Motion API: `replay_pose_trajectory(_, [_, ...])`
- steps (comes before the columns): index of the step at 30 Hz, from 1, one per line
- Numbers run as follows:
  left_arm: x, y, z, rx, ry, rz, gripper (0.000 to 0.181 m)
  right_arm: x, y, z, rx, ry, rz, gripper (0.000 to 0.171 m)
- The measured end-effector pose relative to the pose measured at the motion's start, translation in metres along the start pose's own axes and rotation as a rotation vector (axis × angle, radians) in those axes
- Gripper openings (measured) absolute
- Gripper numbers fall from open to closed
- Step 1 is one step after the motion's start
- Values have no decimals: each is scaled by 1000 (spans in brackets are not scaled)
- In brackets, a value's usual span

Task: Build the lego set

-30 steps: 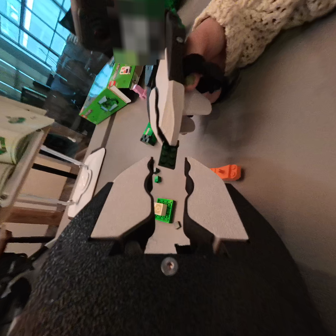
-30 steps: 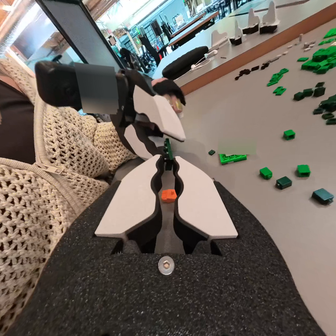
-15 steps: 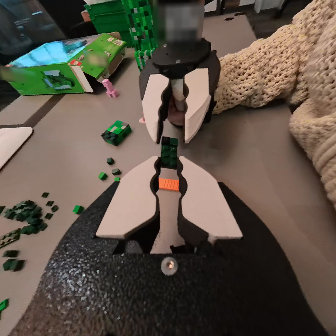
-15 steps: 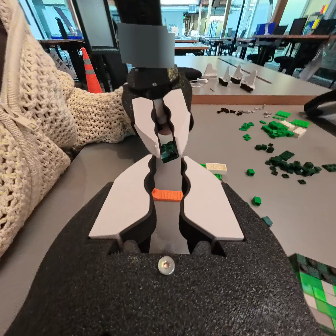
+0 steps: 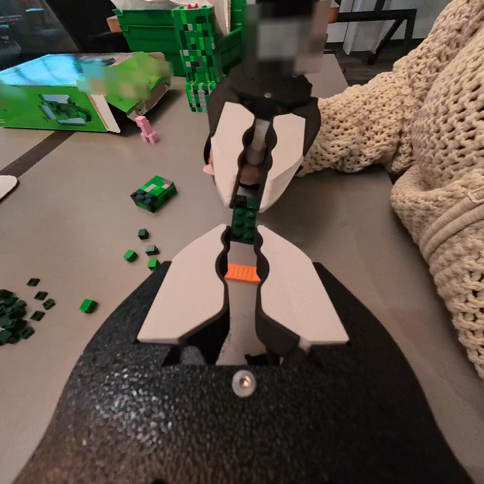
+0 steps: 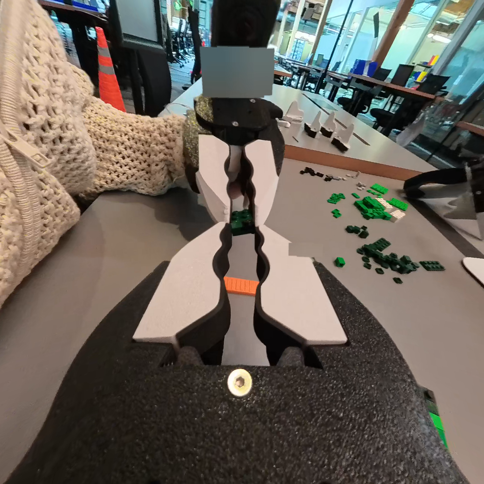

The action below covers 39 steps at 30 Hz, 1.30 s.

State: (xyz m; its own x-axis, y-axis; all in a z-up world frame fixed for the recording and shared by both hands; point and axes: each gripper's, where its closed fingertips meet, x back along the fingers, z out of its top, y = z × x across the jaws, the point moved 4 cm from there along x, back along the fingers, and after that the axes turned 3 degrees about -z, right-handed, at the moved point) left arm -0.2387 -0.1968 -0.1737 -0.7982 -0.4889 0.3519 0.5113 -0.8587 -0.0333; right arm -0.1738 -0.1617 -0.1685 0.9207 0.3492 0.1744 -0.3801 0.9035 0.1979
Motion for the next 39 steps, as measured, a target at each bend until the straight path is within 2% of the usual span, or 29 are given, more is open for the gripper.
replay_pose_trajectory(6, [4,-8,5,81,88,59,16,-1,9,8,40,62,-142,17])
replay_pose_trajectory(11, [10,-13,7,129,147,58,16,5,6,16,44,107,-112,20])
replay_pose_trajectory(17, [7,-12,8,117,141,57,16,1,5,15,57,72,-114,26])
replay_pose_trajectory(36, [3,-12,2,127,81,62,16,-1,2,9,127,-1,-131,26])
replay_pose_trajectory(39, [3,-9,1,121,72,32,16,1,2,10,85,17,-103,24])
